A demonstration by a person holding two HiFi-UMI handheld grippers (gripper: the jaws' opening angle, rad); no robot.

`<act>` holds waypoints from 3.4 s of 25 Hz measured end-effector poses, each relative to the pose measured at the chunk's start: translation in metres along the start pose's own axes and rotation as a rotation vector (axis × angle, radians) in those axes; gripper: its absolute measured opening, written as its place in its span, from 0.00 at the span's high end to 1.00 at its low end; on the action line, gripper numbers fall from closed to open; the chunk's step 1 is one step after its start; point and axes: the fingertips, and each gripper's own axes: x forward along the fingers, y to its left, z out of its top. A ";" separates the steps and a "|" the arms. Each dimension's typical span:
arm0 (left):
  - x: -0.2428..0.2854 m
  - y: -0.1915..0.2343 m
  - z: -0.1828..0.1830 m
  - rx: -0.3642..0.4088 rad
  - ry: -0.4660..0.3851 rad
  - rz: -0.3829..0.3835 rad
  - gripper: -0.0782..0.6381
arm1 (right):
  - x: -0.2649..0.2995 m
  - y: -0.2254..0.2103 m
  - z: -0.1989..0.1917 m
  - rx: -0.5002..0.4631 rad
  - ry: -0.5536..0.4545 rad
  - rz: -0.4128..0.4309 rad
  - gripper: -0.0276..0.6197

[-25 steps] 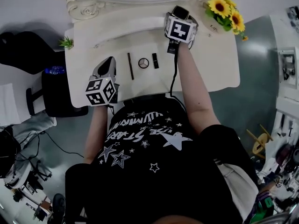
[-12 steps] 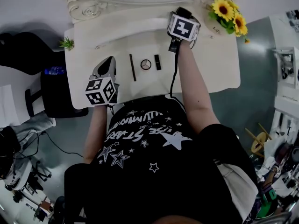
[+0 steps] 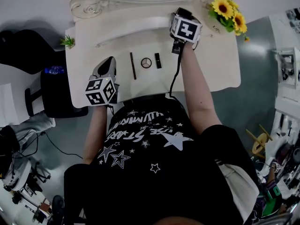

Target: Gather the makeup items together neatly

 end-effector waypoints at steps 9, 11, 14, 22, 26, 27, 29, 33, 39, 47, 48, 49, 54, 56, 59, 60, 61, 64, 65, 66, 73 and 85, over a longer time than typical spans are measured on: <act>-0.009 -0.014 -0.005 0.006 -0.010 -0.024 0.89 | -0.034 0.013 -0.010 -0.060 -0.036 0.075 0.39; -0.010 -0.019 -0.007 0.007 -0.010 -0.032 0.89 | -0.042 0.018 -0.015 -0.079 -0.040 0.097 0.39; -0.013 -0.025 -0.011 0.008 -0.008 -0.041 0.89 | -0.054 0.022 -0.023 -0.100 -0.045 0.121 0.39; -0.018 -0.041 -0.028 0.010 0.013 -0.063 0.89 | -0.077 0.024 -0.058 -0.144 -0.025 0.168 0.39; -0.019 -0.046 -0.036 0.012 0.028 -0.072 0.89 | -0.085 0.024 -0.079 -0.170 -0.009 0.197 0.39; -0.019 -0.048 -0.037 0.012 0.030 -0.074 0.89 | -0.086 0.024 -0.084 -0.180 -0.006 0.207 0.39; -0.018 -0.051 -0.039 0.014 0.032 -0.080 0.89 | -0.090 0.026 -0.093 -0.200 -0.002 0.225 0.39; -0.018 -0.057 -0.042 0.017 0.035 -0.087 0.89 | -0.093 0.027 -0.109 -0.245 0.010 0.245 0.39; -0.020 -0.062 -0.048 0.017 0.049 -0.086 0.89 | -0.093 0.025 -0.137 -0.299 0.064 0.273 0.39; -0.022 -0.061 -0.051 0.030 0.066 -0.082 0.89 | -0.085 0.024 -0.166 -0.341 0.118 0.298 0.39; -0.022 -0.061 -0.051 0.031 0.067 -0.081 0.89 | -0.083 0.025 -0.170 -0.345 0.125 0.302 0.39; -0.022 -0.061 -0.051 0.031 0.069 -0.080 0.89 | -0.082 0.025 -0.173 -0.348 0.131 0.305 0.39; -0.021 -0.060 -0.052 0.030 0.079 -0.079 0.89 | -0.079 0.028 -0.181 -0.359 0.145 0.326 0.39; -0.020 -0.058 -0.053 0.031 0.083 -0.078 0.89 | -0.078 0.029 -0.183 -0.365 0.153 0.339 0.39; -0.017 -0.058 -0.053 0.033 0.085 -0.081 0.89 | -0.077 0.030 -0.187 -0.370 0.168 0.348 0.39; -0.016 -0.058 -0.052 0.035 0.085 -0.084 0.89 | -0.077 0.029 -0.188 -0.365 0.169 0.348 0.38; -0.014 -0.057 -0.052 0.037 0.086 -0.087 0.89 | -0.077 0.029 -0.189 -0.360 0.169 0.347 0.38; -0.010 -0.057 -0.049 0.045 0.092 -0.099 0.89 | -0.077 0.029 -0.189 -0.355 0.174 0.344 0.38; -0.008 -0.058 -0.048 0.050 0.094 -0.105 0.89 | -0.077 0.029 -0.189 -0.354 0.174 0.342 0.38; -0.007 -0.058 -0.048 0.055 0.095 -0.112 0.89 | -0.077 0.028 -0.189 -0.352 0.170 0.338 0.38; -0.013 -0.052 -0.046 0.058 0.082 -0.147 0.89 | -0.091 0.027 -0.185 -0.346 0.122 0.271 0.28; -0.068 -0.008 -0.053 0.117 0.067 -0.250 0.89 | -0.155 0.037 -0.190 -0.191 0.011 0.073 0.30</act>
